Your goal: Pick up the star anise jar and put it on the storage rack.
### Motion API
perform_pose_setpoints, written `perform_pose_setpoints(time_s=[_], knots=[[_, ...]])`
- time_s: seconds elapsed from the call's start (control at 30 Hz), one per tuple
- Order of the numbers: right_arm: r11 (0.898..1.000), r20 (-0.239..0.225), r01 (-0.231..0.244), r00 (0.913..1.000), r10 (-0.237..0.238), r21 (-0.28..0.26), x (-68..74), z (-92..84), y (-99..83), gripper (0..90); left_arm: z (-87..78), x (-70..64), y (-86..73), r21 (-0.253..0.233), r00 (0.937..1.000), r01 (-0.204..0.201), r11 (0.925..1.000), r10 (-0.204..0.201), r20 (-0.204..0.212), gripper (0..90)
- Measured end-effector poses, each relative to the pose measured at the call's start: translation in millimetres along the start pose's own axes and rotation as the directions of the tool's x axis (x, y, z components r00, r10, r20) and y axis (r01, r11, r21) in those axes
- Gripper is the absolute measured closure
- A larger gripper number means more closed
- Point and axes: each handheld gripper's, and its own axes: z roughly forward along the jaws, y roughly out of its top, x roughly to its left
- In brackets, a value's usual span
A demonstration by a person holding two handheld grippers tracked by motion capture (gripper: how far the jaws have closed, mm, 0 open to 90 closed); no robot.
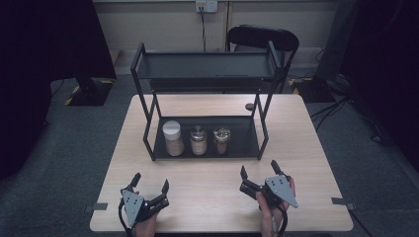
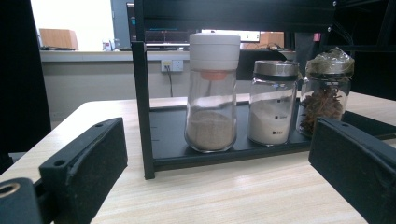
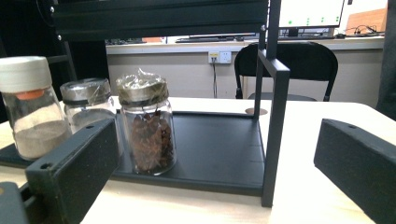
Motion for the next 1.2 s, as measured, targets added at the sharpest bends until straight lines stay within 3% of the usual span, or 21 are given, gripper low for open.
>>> perform_pose_setpoints(time_s=[0.2, 0.63, 0.83, 1.2], knots=[[0.999, 0.004, -0.022, 0.9998, 0.022, 0.024, -0.8, -2.8, -6.8, 0.0, 0.0, 0.1, 0.1, 0.000, 1.0000, 0.000, 1.0000, 0.000, 0.000, 3.6], [0.999, 0.007, 0.032, 0.9995, -0.032, -0.005, 2.4, -6.0, -21.6, 0.0, 0.0, 0.1, 0.0, 0.000, 1.0000, 0.000, 1.0000, 0.000, 0.000, 3.5], [1.000, 0.007, 0.019, 0.9998, -0.019, -0.021, 1.2, -6.6, -27.4, 0.0, 0.0, 0.0, 0.0, 0.000, 1.0000, 0.000, 1.0000, 0.000, 0.000, 3.6], [1.000, 0.001, 0.011, 0.9999, -0.011, -0.001, 1.8, -4.8, -31.2, 0.0, 0.0, 0.0, 0.0, 0.000, 1.0000, 0.000, 1.0000, 0.000, 0.000, 3.6]])
